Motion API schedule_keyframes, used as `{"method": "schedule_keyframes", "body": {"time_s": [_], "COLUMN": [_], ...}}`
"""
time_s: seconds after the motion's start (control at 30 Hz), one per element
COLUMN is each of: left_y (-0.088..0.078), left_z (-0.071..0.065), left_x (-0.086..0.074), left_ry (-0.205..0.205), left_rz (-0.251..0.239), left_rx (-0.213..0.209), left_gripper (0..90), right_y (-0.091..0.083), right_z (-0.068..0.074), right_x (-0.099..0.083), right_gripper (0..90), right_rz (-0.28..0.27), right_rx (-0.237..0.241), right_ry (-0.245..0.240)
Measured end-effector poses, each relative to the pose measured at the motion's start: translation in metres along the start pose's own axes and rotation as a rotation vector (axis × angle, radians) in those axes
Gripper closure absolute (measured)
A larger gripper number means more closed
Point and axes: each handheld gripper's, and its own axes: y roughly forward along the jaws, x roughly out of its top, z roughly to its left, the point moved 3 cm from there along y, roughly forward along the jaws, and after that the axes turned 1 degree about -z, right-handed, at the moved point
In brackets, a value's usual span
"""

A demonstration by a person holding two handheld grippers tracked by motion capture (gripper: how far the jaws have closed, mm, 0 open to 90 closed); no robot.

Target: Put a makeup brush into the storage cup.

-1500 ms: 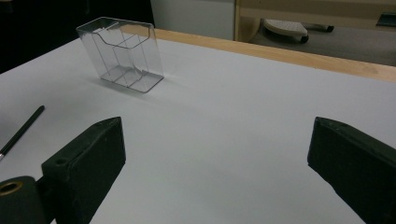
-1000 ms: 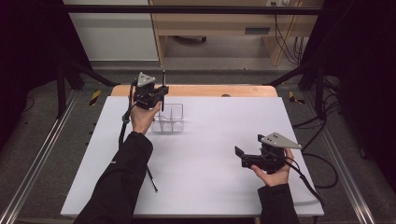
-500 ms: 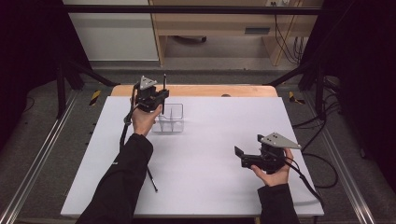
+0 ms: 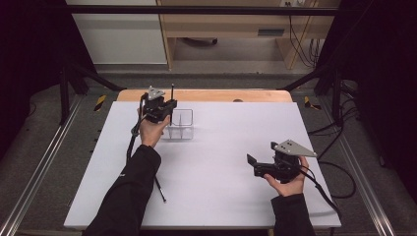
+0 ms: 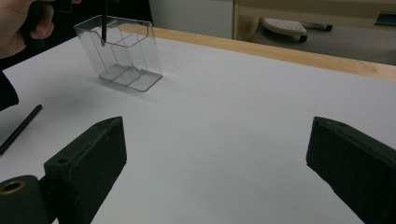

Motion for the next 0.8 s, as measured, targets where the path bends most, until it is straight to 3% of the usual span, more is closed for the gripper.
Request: {"method": "schedule_keyframes", "body": {"time_s": [0.3,0.8], "left_y": [0.000,-0.001], "left_z": [-0.001,-0.007], "left_x": [-0.010,-0.024], "left_ry": [-0.004,0.032], "left_rz": [0.014,0.057], "left_rx": [-0.001,-0.014], "left_gripper": [82.3,80.6], "right_y": [0.000,0.000], "right_z": [0.000,0.001], "right_x": [0.000,0.000], "right_gripper": [5.8,5.8], "right_rz": [0.001,-0.001], "right_rx": [-0.001,0.001], "right_ry": [0.000,0.001]}}
